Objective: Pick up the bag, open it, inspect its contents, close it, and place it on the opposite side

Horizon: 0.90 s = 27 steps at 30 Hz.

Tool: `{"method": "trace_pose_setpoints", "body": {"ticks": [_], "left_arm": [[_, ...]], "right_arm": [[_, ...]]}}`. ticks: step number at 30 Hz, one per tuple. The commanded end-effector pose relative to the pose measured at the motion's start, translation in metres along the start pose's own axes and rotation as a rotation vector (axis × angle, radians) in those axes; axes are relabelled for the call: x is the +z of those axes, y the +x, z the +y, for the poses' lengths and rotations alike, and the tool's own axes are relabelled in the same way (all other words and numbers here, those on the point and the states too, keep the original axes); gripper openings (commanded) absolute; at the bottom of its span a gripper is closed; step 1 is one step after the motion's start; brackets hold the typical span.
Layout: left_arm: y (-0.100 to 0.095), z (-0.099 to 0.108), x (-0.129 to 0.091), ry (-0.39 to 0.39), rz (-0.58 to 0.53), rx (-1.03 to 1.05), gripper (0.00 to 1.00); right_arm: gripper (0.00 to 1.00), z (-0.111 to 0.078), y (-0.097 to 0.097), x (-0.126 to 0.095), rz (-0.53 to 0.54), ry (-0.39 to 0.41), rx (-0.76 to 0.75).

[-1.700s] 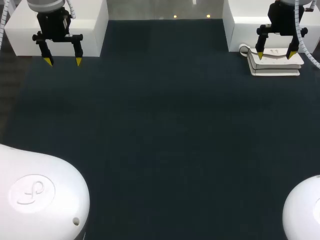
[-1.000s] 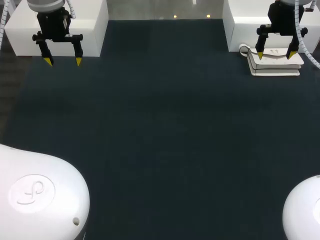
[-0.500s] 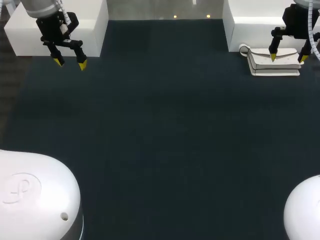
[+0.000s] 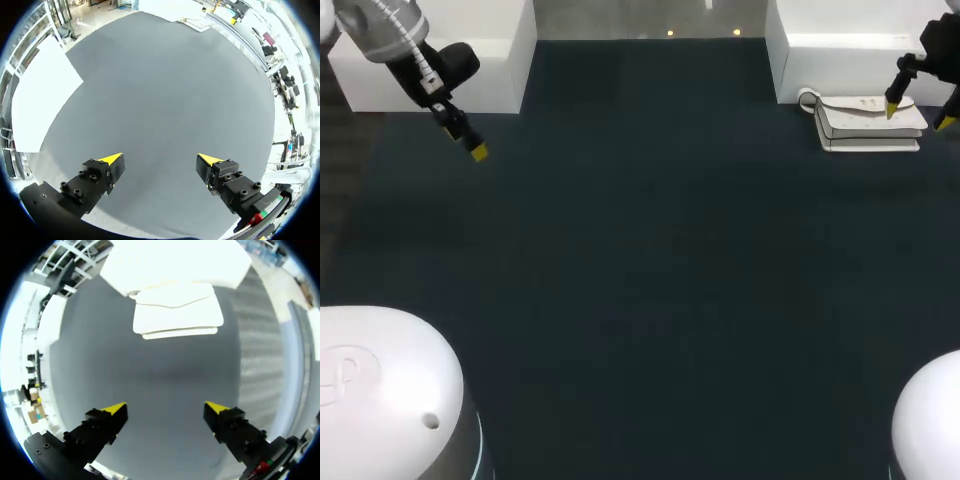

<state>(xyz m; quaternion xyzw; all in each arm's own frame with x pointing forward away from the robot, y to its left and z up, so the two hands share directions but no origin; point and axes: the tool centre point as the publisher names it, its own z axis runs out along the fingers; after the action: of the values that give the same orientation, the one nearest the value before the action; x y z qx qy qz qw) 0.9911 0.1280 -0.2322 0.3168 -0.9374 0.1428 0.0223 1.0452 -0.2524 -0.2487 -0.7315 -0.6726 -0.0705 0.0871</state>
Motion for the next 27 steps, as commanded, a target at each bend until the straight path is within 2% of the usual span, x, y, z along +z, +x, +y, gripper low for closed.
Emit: {"method": "trace_pose_setpoints", "body": {"ticks": [1, 11, 16, 27], "left_arm": [[-0.003, 0.005, 0.009, 0.216, 0.106, 0.553, 1.00], [-0.011, 0.003, 0.028, 0.239, 0.143, 0.676, 1.00], [-0.018, -0.004, 0.035, 0.294, 0.170, 0.683, 1.00], [-0.018, -0.004, 0.035, 0.294, 0.170, 0.683, 1.00]], "right_arm": [[1.00, 0.015, -0.013, 0.005, 0.068, 0.021, 0.001], [1.00, 0.035, -0.045, 0.016, 0.157, 0.007, 0.032], [1.00, 0.043, -0.056, 0.017, 0.200, -0.006, 0.045], [1.00, 0.063, -0.074, 0.034, 0.238, 0.009, 0.072]]}}
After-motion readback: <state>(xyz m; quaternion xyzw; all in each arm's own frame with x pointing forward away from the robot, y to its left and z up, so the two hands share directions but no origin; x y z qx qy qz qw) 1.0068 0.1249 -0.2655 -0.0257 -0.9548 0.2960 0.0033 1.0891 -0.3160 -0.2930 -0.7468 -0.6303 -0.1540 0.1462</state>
